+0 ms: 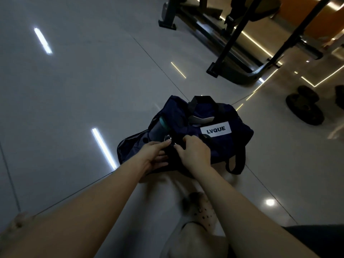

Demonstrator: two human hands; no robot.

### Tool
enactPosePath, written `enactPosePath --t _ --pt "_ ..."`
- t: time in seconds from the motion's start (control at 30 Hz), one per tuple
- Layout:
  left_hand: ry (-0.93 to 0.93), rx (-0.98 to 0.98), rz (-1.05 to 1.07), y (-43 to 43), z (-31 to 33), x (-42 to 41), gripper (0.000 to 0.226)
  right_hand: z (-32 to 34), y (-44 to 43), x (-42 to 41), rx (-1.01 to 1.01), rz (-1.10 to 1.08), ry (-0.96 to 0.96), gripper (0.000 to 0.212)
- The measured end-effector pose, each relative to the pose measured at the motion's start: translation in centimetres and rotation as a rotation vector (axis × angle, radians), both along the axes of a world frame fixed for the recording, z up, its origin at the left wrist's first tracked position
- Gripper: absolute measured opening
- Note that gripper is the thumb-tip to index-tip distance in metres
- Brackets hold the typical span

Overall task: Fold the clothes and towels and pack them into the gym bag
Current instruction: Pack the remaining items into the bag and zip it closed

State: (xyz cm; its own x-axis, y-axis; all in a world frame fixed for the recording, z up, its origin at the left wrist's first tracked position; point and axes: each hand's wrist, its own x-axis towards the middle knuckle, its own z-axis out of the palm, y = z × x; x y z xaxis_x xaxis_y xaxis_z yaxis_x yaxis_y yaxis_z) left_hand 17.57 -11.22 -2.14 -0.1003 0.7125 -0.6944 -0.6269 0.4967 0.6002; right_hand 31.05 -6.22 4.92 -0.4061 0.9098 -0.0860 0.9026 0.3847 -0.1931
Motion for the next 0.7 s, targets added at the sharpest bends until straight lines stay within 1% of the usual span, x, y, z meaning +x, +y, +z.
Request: enactPosePath --t 0.1,0.2,0.3,0.37,0.43,0.5,0.53,0.57,0.63,0.67,0.7 --pt "0.008 0.036 -0.023 -0.1 0.7 0.0 0.066 -0.2 1.0 -0.9 -0.029 -0.077 0.024 0.036" --pt "0.116 0.068 -0.072 -0.4 0.8 -0.1 0.06 -0.2 1.6 -1.4 -0.023 -0.02 -0.033 0.027" --pt "0.219 0.161 -0.06 -0.3 0.4 0.0 0.038 0.5 2.1 -1.3 -0.056 0.067 -0.099 0.02" --pt "0.378 0.163 -0.054 0.1 0.7 1.0 0.025 1.0 2.6 -1.0 -0.124 0.082 -0.063 0.018" --pt "0.581 0.147 -0.044 0.9 0.8 2.2 0.028 1.6 3.0 -0.3 -0.199 0.094 0.023 0.02" --pt "0.732 0.145 -0.027 1.4 0.5 2.8 0.033 1.8 3.5 0.5 -0.25 0.094 0.139 0.023" --pt "0.731 0.166 -0.041 1.4 0.6 2.7 0.033 1.9 3.7 0.9 -0.263 0.087 0.175 0.024" --pt "0.646 0.2 -0.043 1.4 0.5 2.4 0.034 2.0 3.9 1.1 -0.271 0.08 0.186 0.025" --pt "0.416 0.246 -0.036 1.1 0.2 1.5 0.038 2.1 4.2 1.3 -0.293 0.059 0.187 0.026" --pt "0.381 0.25 -0.04 0.9 0.1 1.0 0.037 2.0 4.1 1.3 -0.312 0.055 0.195 0.026" --pt "0.39 0.243 -0.047 0.8 -0.2 0.7 0.036 1.9 4.1 1.2 -0.328 0.059 0.199 0.026"
